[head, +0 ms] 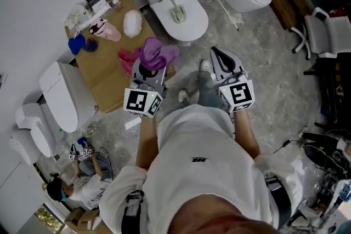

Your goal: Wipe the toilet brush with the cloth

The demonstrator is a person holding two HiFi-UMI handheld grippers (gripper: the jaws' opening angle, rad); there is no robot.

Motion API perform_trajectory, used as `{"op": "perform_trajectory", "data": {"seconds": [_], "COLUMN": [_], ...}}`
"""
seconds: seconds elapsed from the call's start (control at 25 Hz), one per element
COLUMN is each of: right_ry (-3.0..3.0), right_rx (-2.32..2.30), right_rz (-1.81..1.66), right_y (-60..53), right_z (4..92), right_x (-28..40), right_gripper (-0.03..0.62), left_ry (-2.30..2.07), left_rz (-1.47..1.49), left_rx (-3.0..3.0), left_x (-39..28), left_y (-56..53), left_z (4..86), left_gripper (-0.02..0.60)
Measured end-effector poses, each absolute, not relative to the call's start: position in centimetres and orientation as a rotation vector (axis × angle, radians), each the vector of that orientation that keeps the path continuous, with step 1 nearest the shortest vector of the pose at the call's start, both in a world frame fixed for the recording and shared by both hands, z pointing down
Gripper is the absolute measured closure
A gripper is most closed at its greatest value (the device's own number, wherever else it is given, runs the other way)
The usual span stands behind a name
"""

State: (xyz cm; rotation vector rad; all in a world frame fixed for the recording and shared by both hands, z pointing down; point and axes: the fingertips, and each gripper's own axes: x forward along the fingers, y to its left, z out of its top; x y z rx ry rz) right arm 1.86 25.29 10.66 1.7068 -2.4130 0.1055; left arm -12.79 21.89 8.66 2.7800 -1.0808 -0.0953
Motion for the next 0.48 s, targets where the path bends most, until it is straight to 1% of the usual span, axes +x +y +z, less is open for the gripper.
{"op": "perform_trajectory", "data": {"seconds": [0.48], "right_ry": [-2.486], "right_rx": [1.574], "right_rz": [0.179], "right_y": [15.3], "right_z": [13.6], "right_x": [5.3], "right_gripper": [0.599], "left_ry": [-1.172], "left_rz": [-0.056], "left_rx": [2.706], "left_x": [-9.2], "left_y": [13.7], "left_z": [12.2], "left_gripper": [0.434]}}
